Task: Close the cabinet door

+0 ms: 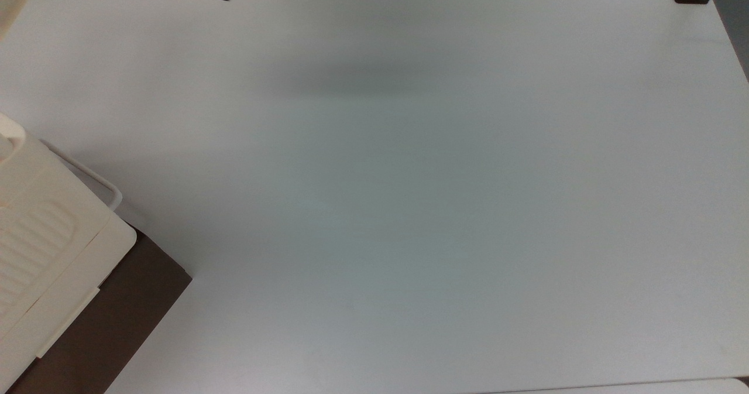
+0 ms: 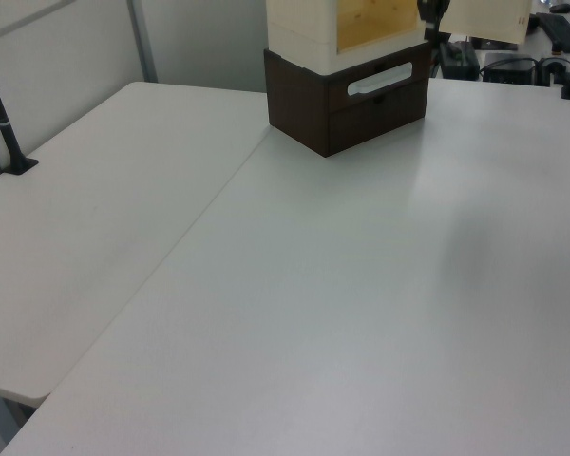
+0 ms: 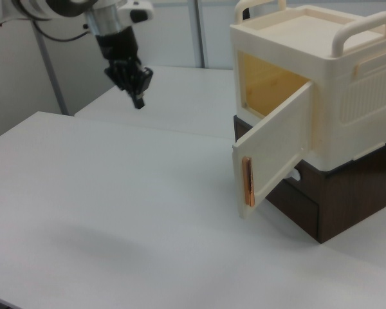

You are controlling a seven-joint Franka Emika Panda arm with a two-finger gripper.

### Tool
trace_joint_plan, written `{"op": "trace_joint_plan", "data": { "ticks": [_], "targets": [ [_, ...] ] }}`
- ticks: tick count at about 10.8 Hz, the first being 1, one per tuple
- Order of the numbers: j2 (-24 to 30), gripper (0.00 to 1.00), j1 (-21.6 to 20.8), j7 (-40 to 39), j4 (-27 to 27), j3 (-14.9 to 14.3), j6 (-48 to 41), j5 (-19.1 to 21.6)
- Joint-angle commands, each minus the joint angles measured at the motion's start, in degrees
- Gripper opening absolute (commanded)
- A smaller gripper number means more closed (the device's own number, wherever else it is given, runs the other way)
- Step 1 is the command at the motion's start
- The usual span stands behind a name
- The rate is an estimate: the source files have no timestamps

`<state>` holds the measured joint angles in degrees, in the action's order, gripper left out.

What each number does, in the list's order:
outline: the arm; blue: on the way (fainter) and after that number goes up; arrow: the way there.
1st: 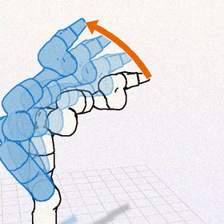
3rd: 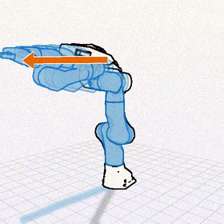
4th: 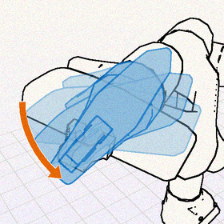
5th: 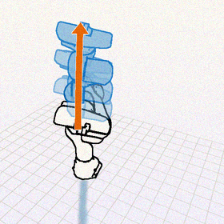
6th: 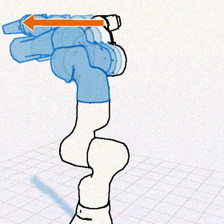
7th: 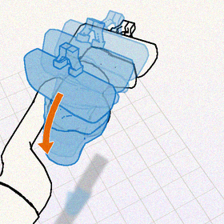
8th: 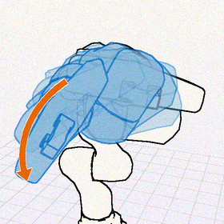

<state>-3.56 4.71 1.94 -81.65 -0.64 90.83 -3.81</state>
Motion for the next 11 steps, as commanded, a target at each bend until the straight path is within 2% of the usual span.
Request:
{"op": "trace_joint_plan", "data": {
  "ticks": [1,3,6,9,11],
  "targets": [
    [0.7,0.0,1.2,-1.5,3.5,-4.5,-0.6,-0.5],
    [1.1,0.0,2.9,-1.9,4.7,-8.9,-0.1,-0.4],
    [2.9,0.0,7.3,-5.3,5.9,-13.3,0.8,0.0],
    [3.7,0.0,11.7,-8.1,6.6,-19.5,4.3,4.6],
    [3.7,0.0,13.6,-12.6,6.4,-22.9,6.3,5.5]
  ]
}}
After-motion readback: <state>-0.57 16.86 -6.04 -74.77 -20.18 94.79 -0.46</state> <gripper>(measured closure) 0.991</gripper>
